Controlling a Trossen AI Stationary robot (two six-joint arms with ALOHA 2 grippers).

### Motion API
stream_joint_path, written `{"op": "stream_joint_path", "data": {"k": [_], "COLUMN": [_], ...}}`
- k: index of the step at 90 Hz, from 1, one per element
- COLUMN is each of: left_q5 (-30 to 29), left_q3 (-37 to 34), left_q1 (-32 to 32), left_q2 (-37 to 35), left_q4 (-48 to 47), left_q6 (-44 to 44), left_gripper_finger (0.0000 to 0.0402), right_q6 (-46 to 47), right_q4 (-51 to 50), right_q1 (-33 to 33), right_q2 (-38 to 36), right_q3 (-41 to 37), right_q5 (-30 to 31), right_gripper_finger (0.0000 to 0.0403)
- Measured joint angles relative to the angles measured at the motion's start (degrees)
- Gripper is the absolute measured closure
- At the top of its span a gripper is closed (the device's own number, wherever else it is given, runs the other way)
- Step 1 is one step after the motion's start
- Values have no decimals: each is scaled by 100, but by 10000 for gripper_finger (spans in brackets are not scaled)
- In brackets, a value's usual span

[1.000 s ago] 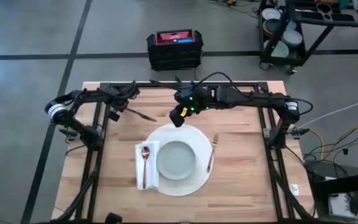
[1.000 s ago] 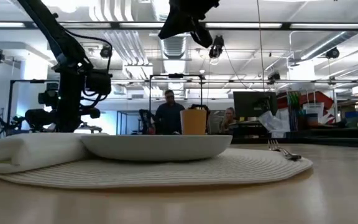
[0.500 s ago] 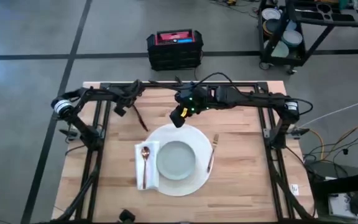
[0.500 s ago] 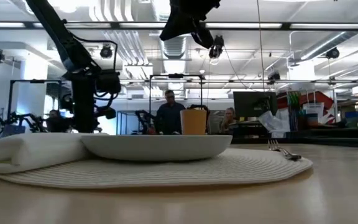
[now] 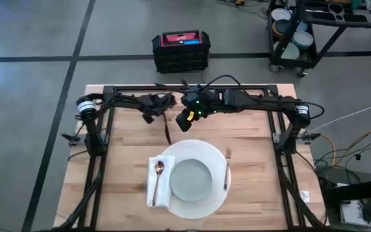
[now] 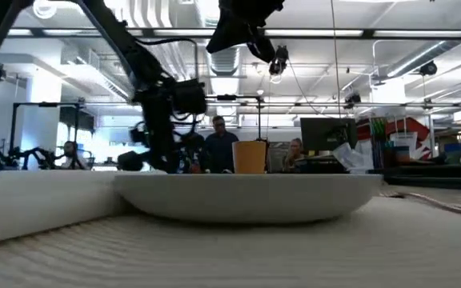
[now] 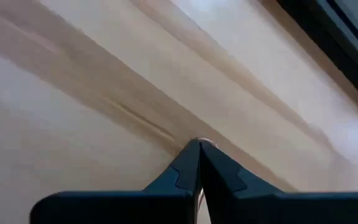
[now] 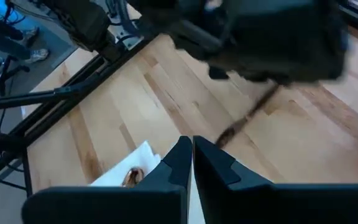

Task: Set table place
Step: Put the gold knife on the white mat

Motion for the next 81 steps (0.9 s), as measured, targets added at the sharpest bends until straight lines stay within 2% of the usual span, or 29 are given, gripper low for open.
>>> {"op": "stream_joint_path", "data": {"k": [18, 35, 57, 72, 81], "left_q5": [241, 240, 223, 17, -304], "left_q3": [1223, 1822, 1905, 1882, 1723], "left_q1": [-313, -555, -863, -713, -634], "left_q2": [691, 800, 780, 569, 312], "left_q4": [-117, -199, 39, -1258, -1832], "left_q6": [1505, 2593, 2813, 3905, 4338], "left_gripper_finger": [402, 402, 402, 402, 402], "right_q6": [4, 2, -5, -161, -317], "right_q4": [0, -3, -37, -144, -535], "right_q1": [1, 1, 1, 14, 75], "right_q2": [0, -19, -55, -312, -523], "right_q3": [0, -2, -4, -7, -7], "right_q5": [-4, -4, -31, -33, 304], "right_gripper_finger": [403, 403, 403, 403, 403]}}
